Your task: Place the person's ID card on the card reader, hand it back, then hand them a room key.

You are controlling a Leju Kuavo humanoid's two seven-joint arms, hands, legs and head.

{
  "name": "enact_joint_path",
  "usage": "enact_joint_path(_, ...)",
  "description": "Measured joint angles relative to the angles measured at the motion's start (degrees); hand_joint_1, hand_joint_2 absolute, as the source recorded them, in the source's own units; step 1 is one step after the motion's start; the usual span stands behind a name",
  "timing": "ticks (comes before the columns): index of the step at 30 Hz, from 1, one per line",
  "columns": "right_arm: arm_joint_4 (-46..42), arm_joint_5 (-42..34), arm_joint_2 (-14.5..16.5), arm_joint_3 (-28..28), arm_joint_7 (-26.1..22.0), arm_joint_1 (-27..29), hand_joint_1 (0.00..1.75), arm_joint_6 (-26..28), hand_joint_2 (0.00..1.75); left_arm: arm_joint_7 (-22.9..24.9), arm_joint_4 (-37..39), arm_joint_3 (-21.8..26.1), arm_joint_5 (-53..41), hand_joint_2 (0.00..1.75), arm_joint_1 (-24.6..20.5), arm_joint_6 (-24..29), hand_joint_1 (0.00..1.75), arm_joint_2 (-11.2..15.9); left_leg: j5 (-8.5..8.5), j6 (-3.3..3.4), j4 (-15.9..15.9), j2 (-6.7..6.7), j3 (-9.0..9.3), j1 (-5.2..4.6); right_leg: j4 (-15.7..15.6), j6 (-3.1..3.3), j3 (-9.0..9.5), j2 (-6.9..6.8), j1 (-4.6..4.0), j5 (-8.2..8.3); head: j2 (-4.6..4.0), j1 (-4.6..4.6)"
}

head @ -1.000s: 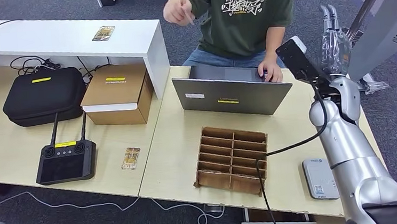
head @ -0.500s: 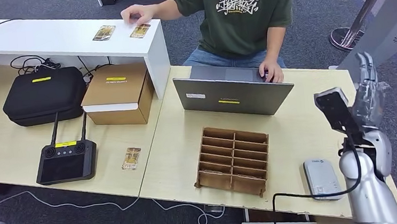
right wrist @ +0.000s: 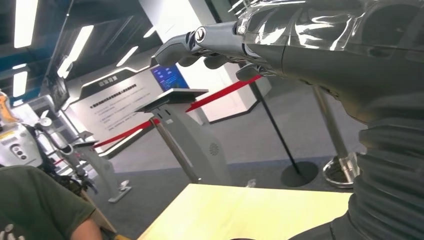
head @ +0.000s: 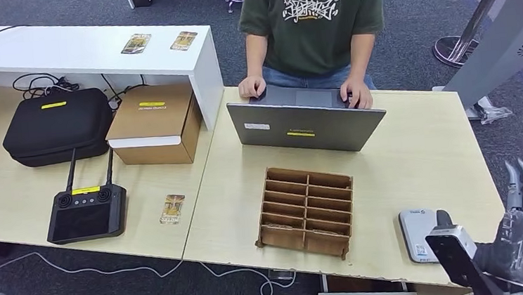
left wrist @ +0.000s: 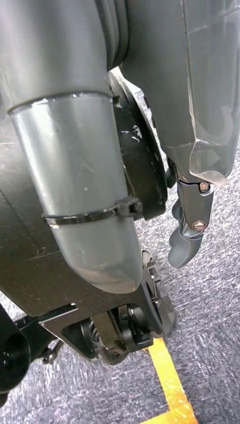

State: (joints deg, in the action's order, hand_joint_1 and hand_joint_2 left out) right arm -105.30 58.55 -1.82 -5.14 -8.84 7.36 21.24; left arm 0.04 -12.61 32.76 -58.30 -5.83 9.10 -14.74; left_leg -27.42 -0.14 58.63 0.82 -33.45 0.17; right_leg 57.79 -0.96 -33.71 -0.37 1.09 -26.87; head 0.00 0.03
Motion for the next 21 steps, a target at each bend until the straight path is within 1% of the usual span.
enact_joint_path(5, -3.91, 5.59, 2.95, 2.10, 2.28, 5.16, 0.00, 0.21, 1.75, -0.61, 0.00, 1.04, 0.73, 0.00, 0.23, 0.38, 0.00, -0.16, 0.00, 0.00, 0.00, -0.02, 0.01, 0.00, 0.00, 0.00, 0.01, 0.02, 0.00, 0.00, 0.00, -0.01)
enact_joint_path(9, -5.85, 9.46, 5.45, 5.14, 4.08, 8.74, 0.00, 0.15, 1.75, -0.95, 0.00, 1.48, 0.91, 0.00, 0.29, 0.66, 0.00, -0.35, 0.00, 0.00, 0.00, -0.02, 0.02, 0.00, 0.00, 0.00, 0.01, 0.02, 0.00, 0.00, 0.00, 0.00)
enact_joint_path(12, -6.83, 10.77, 6.93, 7.86, 5.05, 11.18, 0.00, -0.40, 1.75, -1.20, 0.00, 1.68, 0.93, 0.00, 0.39, 0.87, 0.00, -0.57, -0.01, 0.00, 0.00, -0.03, 0.02, 0.00, 0.00, 0.01, 0.01, 0.04, 0.00, -0.01, 0.00, -0.01)
enact_joint_path(16, -7.17, 10.41, 7.91, 11.44, 5.77, 12.81, 0.00, -3.28, 1.75, -1.47, 0.00, 1.71, 0.63, 0.00, 0.44, 1.16, 0.00, -0.73, -0.01, 0.00, 0.00, -0.04, 0.02, 0.00, 0.00, 0.00, 0.01, 0.05, 0.01, -0.03, 0.00, 0.00)
enact_joint_path(21, -5.79, 11.25, 8.14, 15.71, 5.99, 12.61, 0.00, -6.22, 1.75, -2.26, 0.00, 1.83, 1.03, 0.00, 0.50, 1.70, 0.00, -1.05, 0.00, 0.00, 0.00, -0.03, 0.02, 0.00, 0.00, 0.00, 0.02, 0.05, 0.01, -0.03, 0.00, -0.01)
